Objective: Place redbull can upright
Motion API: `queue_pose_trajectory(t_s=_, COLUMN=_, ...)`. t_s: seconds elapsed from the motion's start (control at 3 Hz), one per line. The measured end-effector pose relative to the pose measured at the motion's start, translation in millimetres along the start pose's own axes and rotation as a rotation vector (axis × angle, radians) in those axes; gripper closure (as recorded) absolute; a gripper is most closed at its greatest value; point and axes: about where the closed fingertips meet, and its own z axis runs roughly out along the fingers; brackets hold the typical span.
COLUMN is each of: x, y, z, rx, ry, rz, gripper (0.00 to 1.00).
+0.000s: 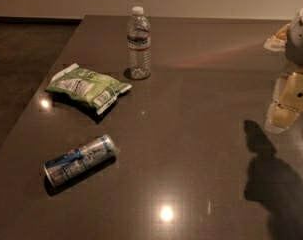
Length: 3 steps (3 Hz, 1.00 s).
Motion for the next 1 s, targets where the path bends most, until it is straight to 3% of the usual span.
queue_pose_trajectory(t_s=0.33, x=-3, y=-2, z=-2, rx=0.0, ry=-0.006, rz=-0.004, gripper=0.0)
queue_pose_trajectory(t_s=0.67, x=-22, y=0, z=-5, rx=-0.01, ry=-0.049, rz=-0.037, gripper=0.0)
queue_pose_trajectory(t_s=1.0, x=-63, y=9, z=-7, rx=-0.037, ry=-0.125, rz=-0.131, gripper=0.0)
